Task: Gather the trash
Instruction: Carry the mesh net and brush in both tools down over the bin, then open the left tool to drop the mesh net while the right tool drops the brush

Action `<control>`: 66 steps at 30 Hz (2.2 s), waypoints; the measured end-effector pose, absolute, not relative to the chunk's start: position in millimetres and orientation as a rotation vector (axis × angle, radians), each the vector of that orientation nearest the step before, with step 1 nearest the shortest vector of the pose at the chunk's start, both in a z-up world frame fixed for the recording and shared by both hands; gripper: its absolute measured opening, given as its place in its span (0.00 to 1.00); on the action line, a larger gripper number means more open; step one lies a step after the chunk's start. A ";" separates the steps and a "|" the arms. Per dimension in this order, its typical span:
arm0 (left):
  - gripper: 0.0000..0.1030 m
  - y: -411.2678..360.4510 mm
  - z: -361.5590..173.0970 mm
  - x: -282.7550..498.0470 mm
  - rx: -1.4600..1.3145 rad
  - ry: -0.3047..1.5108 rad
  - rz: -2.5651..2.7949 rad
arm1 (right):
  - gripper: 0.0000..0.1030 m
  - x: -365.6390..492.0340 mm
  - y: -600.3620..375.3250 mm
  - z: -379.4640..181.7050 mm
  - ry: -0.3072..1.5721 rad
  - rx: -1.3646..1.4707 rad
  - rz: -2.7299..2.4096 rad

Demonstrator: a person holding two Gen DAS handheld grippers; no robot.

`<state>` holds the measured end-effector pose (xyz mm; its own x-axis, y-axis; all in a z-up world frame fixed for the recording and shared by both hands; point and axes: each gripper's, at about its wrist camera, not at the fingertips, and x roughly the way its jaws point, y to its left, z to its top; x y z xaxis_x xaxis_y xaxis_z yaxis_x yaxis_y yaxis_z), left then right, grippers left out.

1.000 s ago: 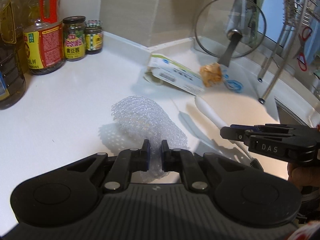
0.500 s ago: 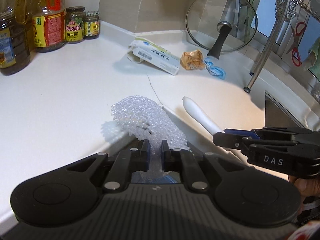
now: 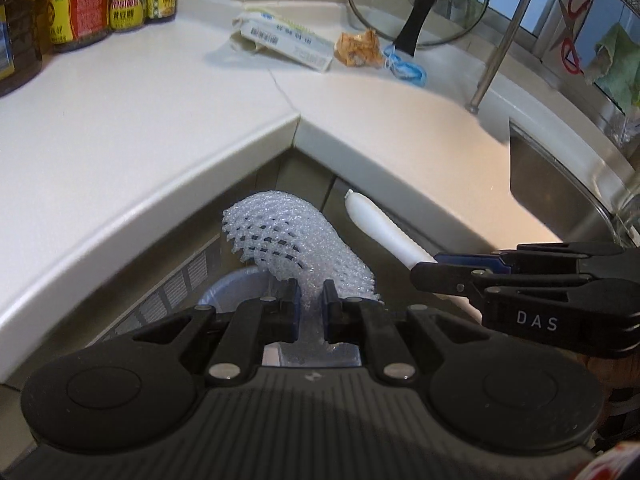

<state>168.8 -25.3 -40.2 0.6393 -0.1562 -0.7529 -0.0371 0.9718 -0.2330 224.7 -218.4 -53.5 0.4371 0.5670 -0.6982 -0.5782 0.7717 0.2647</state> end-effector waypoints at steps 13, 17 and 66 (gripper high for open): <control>0.09 -10.8 -109.9 165.2 -0.266 0.976 -0.099 | 0.20 212.5 -211.1 -111.1 0.969 -0.030 0.618; 0.09 -5.8 -132.2 169.2 -0.274 1.003 -0.089 | 0.20 216.7 -205.2 -127.1 0.989 -0.032 0.600; 0.23 14.2 -233.5 214.5 -0.285 1.133 -0.029 | 0.20 262.5 -164.3 -215.6 1.109 -0.025 0.543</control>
<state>214.5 14.2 -233.5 0.4272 -0.1669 -0.8886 -0.1210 0.9634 -0.2391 262.5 -164.3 -215.6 0.3295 0.4026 -0.8540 -0.4274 0.8702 0.2453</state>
